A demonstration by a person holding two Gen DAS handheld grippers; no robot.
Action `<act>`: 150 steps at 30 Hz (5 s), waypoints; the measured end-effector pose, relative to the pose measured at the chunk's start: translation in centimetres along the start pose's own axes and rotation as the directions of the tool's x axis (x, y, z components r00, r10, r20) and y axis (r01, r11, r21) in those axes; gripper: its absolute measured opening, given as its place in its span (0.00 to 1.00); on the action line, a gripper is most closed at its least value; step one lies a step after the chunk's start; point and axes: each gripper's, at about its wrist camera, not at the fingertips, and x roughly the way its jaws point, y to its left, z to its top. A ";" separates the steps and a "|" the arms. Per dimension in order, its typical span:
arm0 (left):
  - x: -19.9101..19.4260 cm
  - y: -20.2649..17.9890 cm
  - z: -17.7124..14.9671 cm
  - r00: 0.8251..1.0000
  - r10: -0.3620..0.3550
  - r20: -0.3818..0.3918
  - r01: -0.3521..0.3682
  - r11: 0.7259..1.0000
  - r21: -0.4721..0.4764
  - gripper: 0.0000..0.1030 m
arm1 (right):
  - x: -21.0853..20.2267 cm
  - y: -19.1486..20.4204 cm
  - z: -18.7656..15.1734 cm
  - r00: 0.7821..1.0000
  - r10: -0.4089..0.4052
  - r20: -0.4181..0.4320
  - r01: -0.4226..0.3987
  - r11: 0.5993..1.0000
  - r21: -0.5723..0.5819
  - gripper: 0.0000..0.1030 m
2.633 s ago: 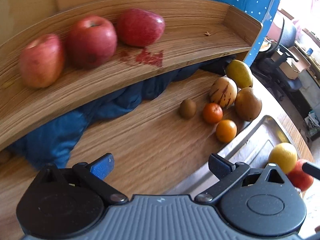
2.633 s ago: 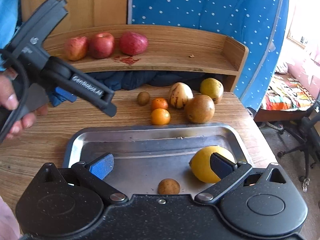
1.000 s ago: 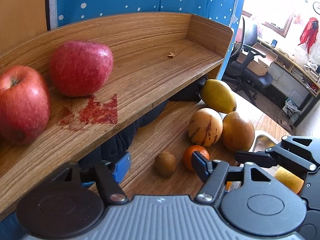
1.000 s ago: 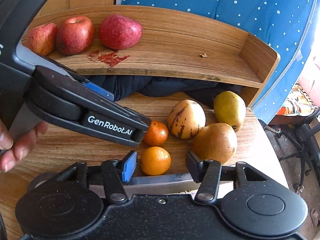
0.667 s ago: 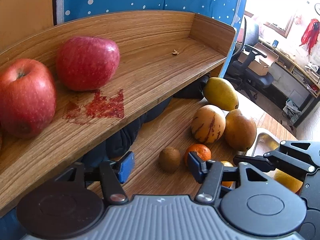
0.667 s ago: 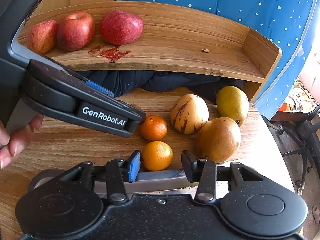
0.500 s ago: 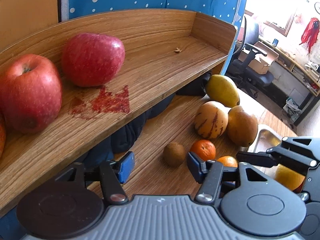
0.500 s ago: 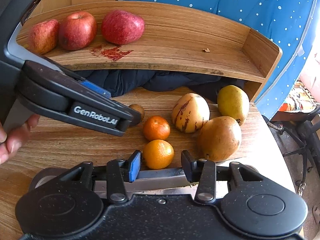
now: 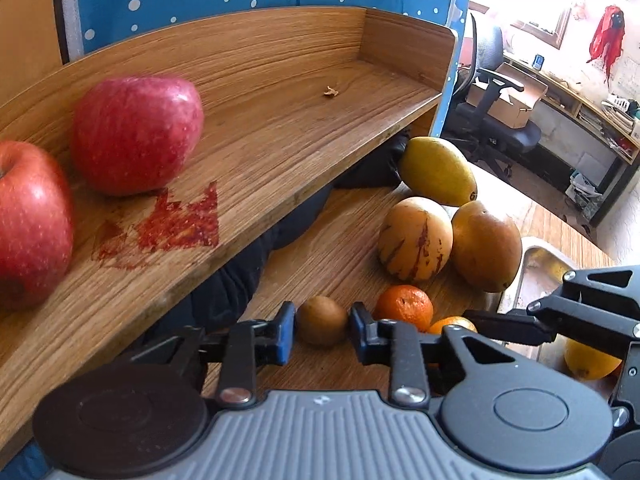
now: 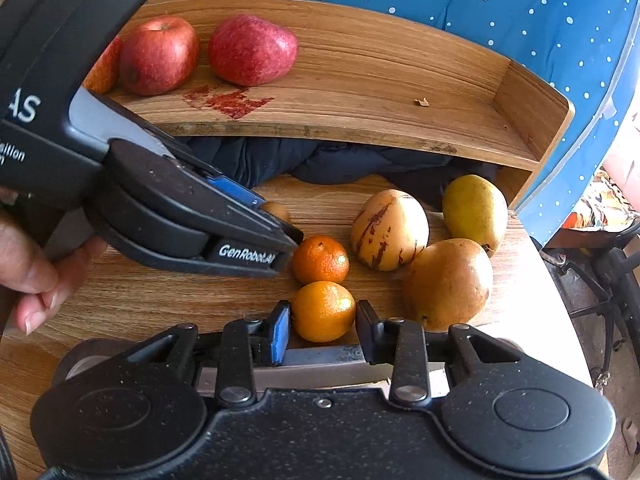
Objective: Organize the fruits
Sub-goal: 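Grasp the brown kiwi with the left tool while the right tool lifts the tangerine toward the tray, then lower the kiwi onto the tray and open the left tool while the right tool releases the tangerine, then move both open tools back from the tray toward the remaining loose fruit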
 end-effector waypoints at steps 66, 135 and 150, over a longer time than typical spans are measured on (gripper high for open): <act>-9.9 -12.7 -12.5 0.999 -0.015 -0.050 0.004 0.978 -0.209 0.31 | -14.4 0.4 -15.5 0.996 0.083 0.037 -0.084 0.996 0.010 0.35; -15.4 -6.1 -10.8 0.964 0.224 -0.145 -0.261 0.908 -0.329 0.99 | -16.8 -1.3 -11.1 0.975 0.177 0.135 -0.184 0.982 0.040 0.99; -10.5 -3.2 -5.8 0.979 0.166 -0.115 -0.196 0.917 -0.347 0.99 | -12.4 -3.5 -7.0 0.985 0.098 0.140 -0.105 0.994 0.038 0.99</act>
